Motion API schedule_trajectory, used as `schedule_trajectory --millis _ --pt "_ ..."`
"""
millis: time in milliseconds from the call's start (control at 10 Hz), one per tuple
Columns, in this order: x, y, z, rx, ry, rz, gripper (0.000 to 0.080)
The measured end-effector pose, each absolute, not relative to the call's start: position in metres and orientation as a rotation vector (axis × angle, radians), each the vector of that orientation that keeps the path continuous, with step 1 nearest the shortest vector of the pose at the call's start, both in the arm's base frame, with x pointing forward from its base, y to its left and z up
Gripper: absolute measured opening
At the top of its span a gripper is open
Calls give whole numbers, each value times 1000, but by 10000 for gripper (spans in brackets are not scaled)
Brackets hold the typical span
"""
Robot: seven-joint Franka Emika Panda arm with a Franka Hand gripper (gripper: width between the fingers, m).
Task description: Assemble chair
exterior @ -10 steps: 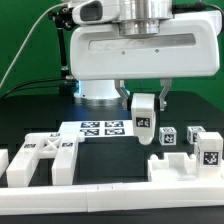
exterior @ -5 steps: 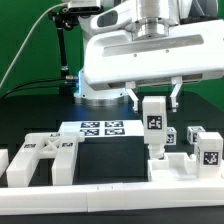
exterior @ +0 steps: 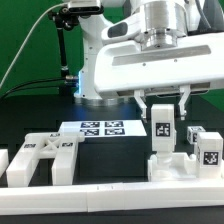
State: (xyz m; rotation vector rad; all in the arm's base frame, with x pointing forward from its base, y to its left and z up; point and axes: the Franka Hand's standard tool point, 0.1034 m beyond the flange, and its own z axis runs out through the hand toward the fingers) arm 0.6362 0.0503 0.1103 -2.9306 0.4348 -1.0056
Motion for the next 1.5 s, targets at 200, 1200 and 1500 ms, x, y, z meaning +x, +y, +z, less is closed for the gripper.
schedule_trajectory --millis 200,1200,1500 --pt "633 53 103 -2940 442 -985 288" --pt "629 43 89 -2971 440 -968 288" --pt "628 44 81 -2979 434 -962 288"
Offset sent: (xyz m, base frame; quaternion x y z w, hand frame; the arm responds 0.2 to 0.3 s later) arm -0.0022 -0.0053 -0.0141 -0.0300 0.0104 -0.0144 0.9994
